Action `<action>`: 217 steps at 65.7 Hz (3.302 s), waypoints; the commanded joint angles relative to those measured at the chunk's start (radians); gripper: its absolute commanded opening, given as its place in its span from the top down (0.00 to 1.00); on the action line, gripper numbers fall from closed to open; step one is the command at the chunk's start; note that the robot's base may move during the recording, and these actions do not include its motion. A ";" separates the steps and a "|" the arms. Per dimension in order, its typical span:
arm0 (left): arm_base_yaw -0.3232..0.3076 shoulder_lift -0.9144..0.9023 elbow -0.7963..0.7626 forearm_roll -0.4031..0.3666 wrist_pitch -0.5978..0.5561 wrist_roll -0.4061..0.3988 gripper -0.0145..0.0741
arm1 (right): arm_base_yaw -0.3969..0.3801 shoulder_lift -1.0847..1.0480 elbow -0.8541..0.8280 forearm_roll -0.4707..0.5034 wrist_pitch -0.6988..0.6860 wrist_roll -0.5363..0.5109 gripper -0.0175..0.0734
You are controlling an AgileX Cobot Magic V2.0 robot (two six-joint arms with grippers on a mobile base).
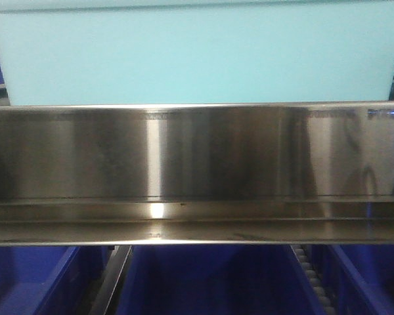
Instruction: Move two blue bins to right shelf middle
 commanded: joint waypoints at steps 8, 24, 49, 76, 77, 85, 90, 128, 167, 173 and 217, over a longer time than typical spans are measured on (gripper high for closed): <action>0.001 -0.004 -0.003 0.002 -0.018 0.000 0.96 | 0.001 -0.003 0.000 -0.008 -0.018 -0.002 0.99; 0.001 -0.004 -0.003 0.002 -0.018 0.000 0.96 | 0.001 -0.003 0.000 -0.008 -0.018 -0.002 0.99; 0.001 -0.004 -0.003 0.002 -0.018 0.000 0.96 | 0.001 -0.003 0.000 -0.008 -0.018 -0.002 0.99; 0.001 -0.004 -0.003 0.000 -0.014 0.000 0.96 | 0.001 -0.003 0.000 -0.008 -0.079 -0.002 0.99; 0.001 -0.004 -0.003 0.000 -0.011 0.000 0.96 | 0.001 -0.003 0.000 -0.008 -0.071 -0.002 0.99; 0.001 -0.004 -0.064 0.000 0.045 0.000 0.96 | 0.001 -0.003 -0.075 -0.008 0.011 -0.002 0.99; 0.001 -0.004 -0.128 0.000 0.119 0.000 0.96 | 0.001 -0.003 -0.148 -0.008 0.098 -0.002 0.99; 0.001 0.463 -0.728 0.002 0.457 0.000 0.96 | 0.001 0.388 -0.702 -0.008 0.456 -0.002 0.99; 0.001 0.719 -0.916 -0.030 0.407 -0.001 0.96 | 0.001 0.800 -0.993 0.048 0.566 -0.002 0.99; -0.008 0.814 -0.976 -0.095 0.438 -0.001 0.96 | 0.008 0.880 -1.024 0.143 0.570 -0.002 0.99; -0.250 1.504 -1.688 0.261 1.056 -0.356 0.96 | 0.300 1.444 -1.550 -0.144 1.022 0.286 0.97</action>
